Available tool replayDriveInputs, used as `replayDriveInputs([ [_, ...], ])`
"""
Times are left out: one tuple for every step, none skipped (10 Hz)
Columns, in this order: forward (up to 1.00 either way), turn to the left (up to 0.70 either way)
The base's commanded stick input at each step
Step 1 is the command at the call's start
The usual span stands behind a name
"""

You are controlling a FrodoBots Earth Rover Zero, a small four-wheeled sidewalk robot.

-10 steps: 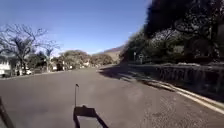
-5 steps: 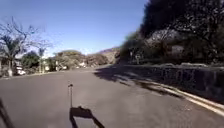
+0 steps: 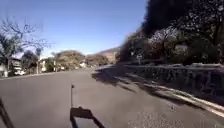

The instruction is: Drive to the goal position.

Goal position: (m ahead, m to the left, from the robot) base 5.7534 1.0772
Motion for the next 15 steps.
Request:
replayDriveInputs([
  [1.00, 0.00],
  [1.00, 0.00],
  [1.00, -0.04],
  [1.00, -0.15],
  [1.00, -0.27],
  [1.00, -0.27],
  [1.00, -0.27],
  [1.00, 0.00],
  [1.00, 0.00],
  [1.00, 0.00],
  [1.00, 0.00],
  [1.00, 0.00],
  [1.00, 0.00],
  [1.00, 0.00],
  [1.00, 0.00],
])
